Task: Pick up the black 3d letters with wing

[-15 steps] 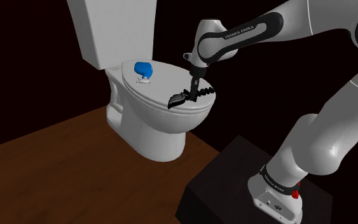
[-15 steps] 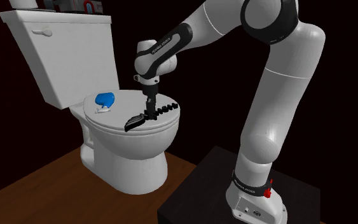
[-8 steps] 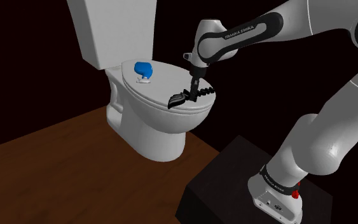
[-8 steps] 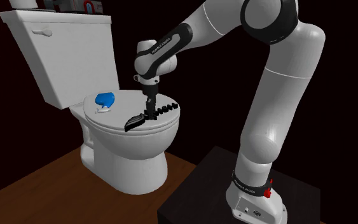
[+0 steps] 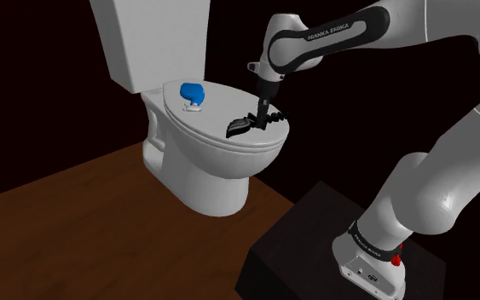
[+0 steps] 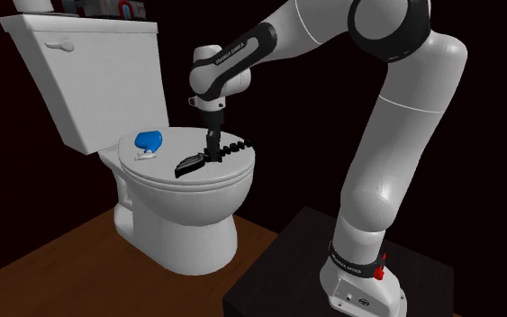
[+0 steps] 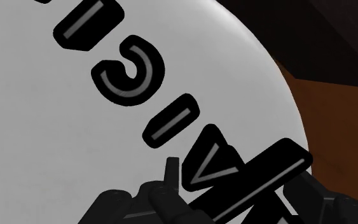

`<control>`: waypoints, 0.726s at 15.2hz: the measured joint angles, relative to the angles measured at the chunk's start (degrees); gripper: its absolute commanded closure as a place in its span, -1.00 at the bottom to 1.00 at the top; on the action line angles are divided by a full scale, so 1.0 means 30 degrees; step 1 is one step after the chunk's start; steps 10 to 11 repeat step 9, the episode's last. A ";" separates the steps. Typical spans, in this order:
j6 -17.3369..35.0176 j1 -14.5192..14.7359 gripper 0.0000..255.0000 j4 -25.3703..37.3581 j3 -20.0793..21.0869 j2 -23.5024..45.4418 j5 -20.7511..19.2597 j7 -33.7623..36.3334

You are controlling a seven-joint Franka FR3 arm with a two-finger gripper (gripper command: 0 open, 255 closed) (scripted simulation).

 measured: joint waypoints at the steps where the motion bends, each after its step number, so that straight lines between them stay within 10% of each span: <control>1: -0.0267 -0.0009 1.00 0.0118 -0.0002 -0.0149 -0.0024 0.0004; 11: -0.2275 -0.0006 1.00 0.1476 0.0050 -0.0805 -0.0105 0.0089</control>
